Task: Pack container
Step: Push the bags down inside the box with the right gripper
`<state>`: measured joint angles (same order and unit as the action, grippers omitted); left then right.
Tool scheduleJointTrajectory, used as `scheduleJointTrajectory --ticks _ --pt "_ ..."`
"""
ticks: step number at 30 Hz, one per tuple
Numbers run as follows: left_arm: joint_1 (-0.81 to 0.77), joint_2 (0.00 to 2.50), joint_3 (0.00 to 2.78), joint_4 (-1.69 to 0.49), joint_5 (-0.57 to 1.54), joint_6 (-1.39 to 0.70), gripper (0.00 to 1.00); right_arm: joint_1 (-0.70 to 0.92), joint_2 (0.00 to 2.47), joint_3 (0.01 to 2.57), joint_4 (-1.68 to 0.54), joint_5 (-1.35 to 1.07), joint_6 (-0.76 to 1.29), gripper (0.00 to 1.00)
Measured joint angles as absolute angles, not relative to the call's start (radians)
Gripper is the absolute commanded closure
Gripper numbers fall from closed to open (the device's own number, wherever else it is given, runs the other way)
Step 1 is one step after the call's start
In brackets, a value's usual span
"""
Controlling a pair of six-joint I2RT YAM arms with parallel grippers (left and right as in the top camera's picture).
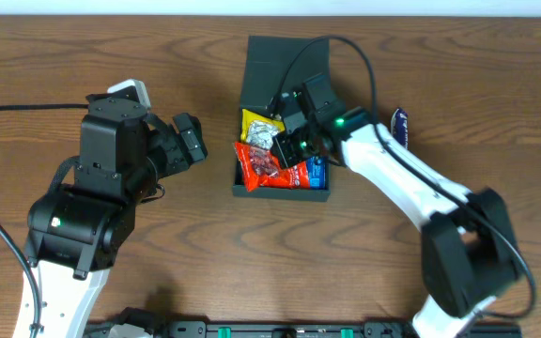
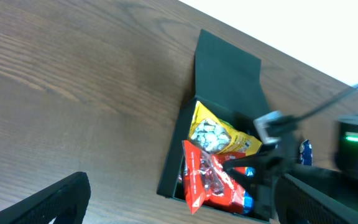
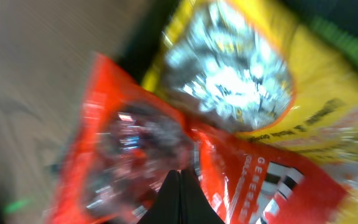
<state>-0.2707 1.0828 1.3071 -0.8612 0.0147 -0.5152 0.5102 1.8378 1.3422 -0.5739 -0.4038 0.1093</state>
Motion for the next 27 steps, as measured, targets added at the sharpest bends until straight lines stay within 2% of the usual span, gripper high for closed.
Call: scheduleJointTrajectory --ticks 7,14,27 --pt "-0.27 1.082 1.307 -0.859 0.011 -0.515 0.05 0.541 1.728 1.354 -0.561 -0.427 0.105 0.99" --pt "-0.236 1.034 1.307 -0.859 0.007 -0.515 0.05 0.636 1.821 1.354 -0.586 -0.415 0.097 0.99" --pt "-0.236 0.994 1.307 -0.887 0.006 -0.515 0.05 0.646 1.977 1.361 -0.547 -0.389 0.098 0.99"
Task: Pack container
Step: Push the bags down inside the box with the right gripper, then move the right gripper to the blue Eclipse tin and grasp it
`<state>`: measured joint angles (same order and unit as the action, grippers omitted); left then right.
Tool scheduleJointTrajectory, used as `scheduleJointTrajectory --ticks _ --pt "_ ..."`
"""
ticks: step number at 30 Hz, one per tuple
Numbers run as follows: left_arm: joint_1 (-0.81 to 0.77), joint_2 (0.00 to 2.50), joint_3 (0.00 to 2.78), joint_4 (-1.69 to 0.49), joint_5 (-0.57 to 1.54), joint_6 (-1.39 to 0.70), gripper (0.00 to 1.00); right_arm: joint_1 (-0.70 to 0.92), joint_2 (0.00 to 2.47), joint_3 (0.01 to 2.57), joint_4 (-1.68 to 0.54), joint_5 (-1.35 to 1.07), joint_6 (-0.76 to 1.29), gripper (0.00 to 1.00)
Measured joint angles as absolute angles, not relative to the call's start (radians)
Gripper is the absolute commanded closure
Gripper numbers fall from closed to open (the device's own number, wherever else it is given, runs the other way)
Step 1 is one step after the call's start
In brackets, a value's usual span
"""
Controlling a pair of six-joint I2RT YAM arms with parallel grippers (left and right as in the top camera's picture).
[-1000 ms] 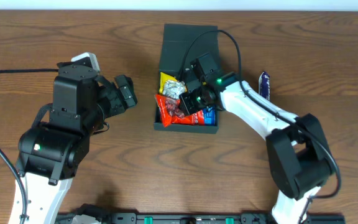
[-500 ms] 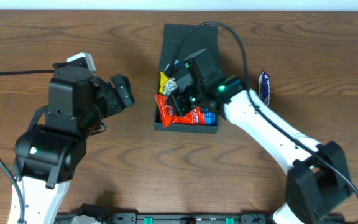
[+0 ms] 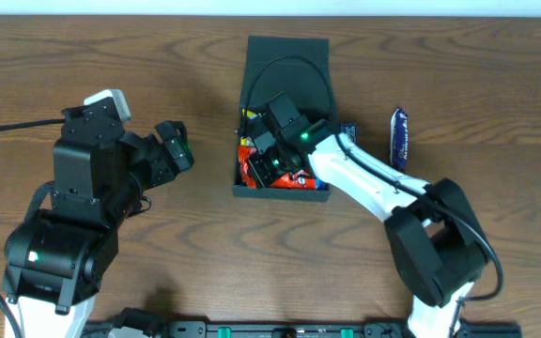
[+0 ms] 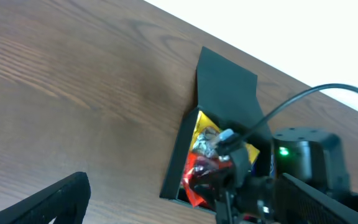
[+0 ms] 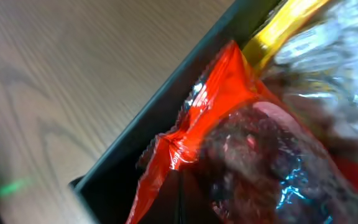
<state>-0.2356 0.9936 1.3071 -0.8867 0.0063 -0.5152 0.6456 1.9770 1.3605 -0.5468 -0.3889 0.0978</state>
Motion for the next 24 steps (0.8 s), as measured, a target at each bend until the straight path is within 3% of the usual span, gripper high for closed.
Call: scheduleJointTrajectory --ticks 11,24 --pt "-0.236 0.994 1.307 -0.891 0.001 -0.515 0.05 0.651 2.0 1.361 -0.509 -0.385 0.118 0.99" --pt "-0.236 1.113 1.307 -0.891 0.0 -0.469 0.05 0.432 1.615 1.386 -0.589 -0.297 0.2 0.99"
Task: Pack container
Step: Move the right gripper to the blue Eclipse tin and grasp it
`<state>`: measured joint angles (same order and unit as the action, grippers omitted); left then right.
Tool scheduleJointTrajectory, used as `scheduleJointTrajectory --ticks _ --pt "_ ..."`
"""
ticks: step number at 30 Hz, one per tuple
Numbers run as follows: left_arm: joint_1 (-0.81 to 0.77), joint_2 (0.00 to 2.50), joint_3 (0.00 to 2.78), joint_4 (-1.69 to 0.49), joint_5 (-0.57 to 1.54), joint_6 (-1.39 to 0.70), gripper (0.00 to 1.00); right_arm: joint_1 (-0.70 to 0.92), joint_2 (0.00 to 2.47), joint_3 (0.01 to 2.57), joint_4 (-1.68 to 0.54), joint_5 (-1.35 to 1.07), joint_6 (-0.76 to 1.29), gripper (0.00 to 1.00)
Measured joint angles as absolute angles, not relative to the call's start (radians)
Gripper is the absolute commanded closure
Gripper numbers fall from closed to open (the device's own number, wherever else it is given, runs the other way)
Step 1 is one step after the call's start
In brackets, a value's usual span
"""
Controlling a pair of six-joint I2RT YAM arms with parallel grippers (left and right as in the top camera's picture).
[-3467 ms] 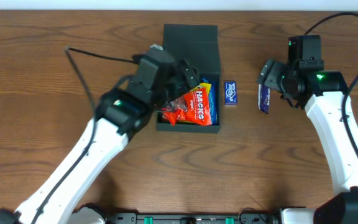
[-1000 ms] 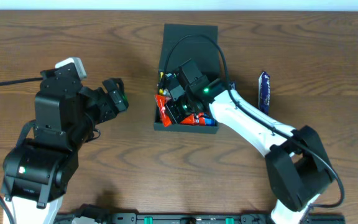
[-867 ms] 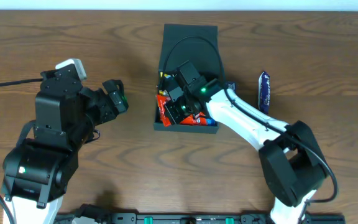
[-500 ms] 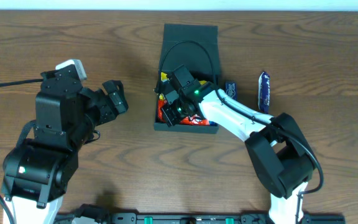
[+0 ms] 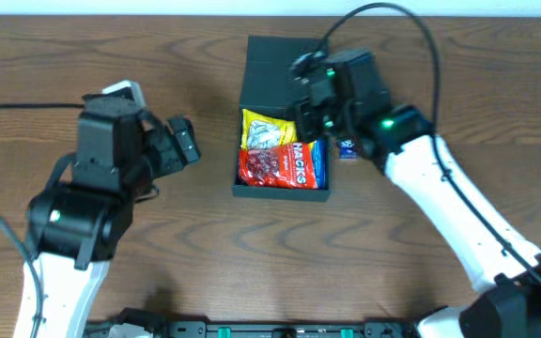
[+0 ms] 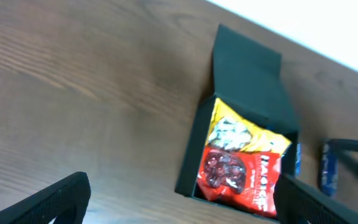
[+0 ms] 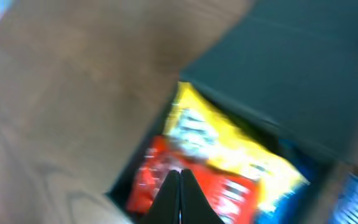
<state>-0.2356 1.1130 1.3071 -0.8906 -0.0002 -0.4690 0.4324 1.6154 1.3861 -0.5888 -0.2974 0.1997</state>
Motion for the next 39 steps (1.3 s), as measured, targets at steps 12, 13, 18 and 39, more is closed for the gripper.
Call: scheduleJointTrajectory --ticks 12,13,18,39 --pt "-0.236 1.288 1.307 -0.875 0.021 -0.444 0.05 0.199 1.635 1.385 -0.776 -0.026 0.303 0.98" --pt "-0.236 1.302 1.307 -0.872 0.023 -0.443 0.05 0.178 1.642 1.385 -0.779 -0.017 0.304 0.98" --pt "-0.236 1.348 1.307 -0.86 0.023 -0.437 0.05 0.097 1.708 1.385 -0.791 0.006 0.304 0.98" --pt "-0.236 1.646 1.307 -0.772 0.102 -0.309 0.05 0.014 1.847 1.385 -0.786 0.018 0.307 0.54"
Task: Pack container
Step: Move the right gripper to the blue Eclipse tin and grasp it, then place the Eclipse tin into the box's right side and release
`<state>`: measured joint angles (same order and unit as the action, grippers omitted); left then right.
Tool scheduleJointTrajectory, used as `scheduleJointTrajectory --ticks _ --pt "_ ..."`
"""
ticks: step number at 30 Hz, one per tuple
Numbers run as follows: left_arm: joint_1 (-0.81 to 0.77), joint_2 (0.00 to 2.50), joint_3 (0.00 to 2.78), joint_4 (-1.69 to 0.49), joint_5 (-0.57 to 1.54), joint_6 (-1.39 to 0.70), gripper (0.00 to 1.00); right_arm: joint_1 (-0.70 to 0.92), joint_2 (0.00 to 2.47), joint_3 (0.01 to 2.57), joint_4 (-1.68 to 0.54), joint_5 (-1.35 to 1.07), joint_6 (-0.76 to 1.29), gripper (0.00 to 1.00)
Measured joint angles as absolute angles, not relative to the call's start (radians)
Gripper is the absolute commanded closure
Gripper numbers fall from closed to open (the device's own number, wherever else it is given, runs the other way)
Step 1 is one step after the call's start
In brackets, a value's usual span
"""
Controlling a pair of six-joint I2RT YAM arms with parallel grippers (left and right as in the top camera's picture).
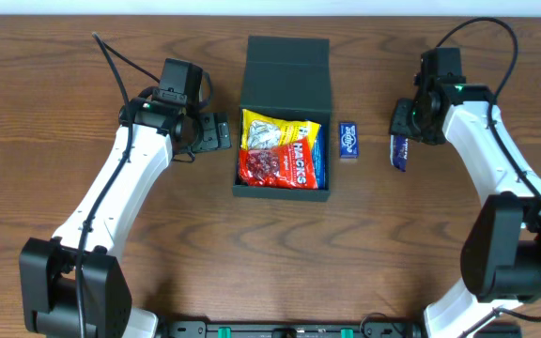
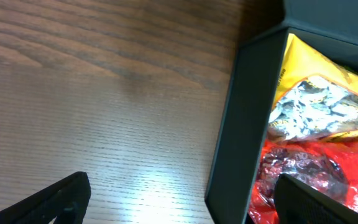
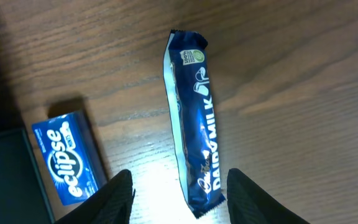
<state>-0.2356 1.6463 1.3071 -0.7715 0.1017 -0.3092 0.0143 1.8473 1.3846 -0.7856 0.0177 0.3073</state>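
Note:
The black box (image 1: 249,141) stands open at mid-table, its lid (image 1: 285,66) folded back. Inside lie a yellow bag (image 1: 275,131) and a red bag (image 1: 276,166), with a blue pack (image 1: 320,161) at their right. A blue Eclipse gum box (image 1: 348,139) and a Dairy Milk bar (image 1: 398,151) lie on the table to the right. My right gripper (image 3: 182,199) is open just over the bar's (image 3: 194,143) near end. My left gripper (image 2: 179,202) is open, its fingers straddling the box's left wall (image 2: 241,124).
Wooden table (image 1: 158,253) all around. The Eclipse box (image 3: 67,155) lies a short way left of the bar, next to the black box's right wall. Cables trail from both arms.
My right gripper was shut over the box's back edge; now it is open over the Dairy Milk bar at the right. My left gripper has come close to the box's left wall.
My right gripper was shut at the red bag, which stuck out over the box's left wall. Then it was at the box's front left corner on that bag. Then the bag lay flat inside and the gripper was raised. Now it is over the chocolate bar.

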Motion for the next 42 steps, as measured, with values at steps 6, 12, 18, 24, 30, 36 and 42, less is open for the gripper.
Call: scheduleJointTrajectory --ticks 6,12,18,24,30,36,42 --pt "-0.236 1.646 1.307 -0.761 0.112 -0.309 0.05 0.02 1.885 1.385 -0.73 -0.073 0.3 0.58" --pt "-0.236 1.646 1.307 -0.758 0.125 -0.309 0.05 0.099 1.924 1.385 -0.675 -0.118 0.292 0.6" --pt "-0.236 1.646 1.307 -0.758 0.128 -0.309 0.05 0.183 1.966 1.385 -0.646 -0.128 0.288 0.58" --pt "-0.236 1.646 1.307 -0.759 0.128 -0.309 0.05 0.195 2.03 1.385 -0.642 -0.124 0.289 0.53" --pt "-0.236 1.647 1.307 -0.759 0.128 -0.309 0.05 0.196 2.039 1.385 -0.634 -0.123 0.287 0.5" --pt "-0.236 1.647 1.307 -0.759 0.128 -0.309 0.05 0.201 2.039 1.385 -0.634 -0.115 0.282 0.54" --pt "-0.236 1.646 1.307 -0.759 0.128 -0.309 0.05 0.201 2.04 1.385 -0.634 -0.112 0.273 0.55"
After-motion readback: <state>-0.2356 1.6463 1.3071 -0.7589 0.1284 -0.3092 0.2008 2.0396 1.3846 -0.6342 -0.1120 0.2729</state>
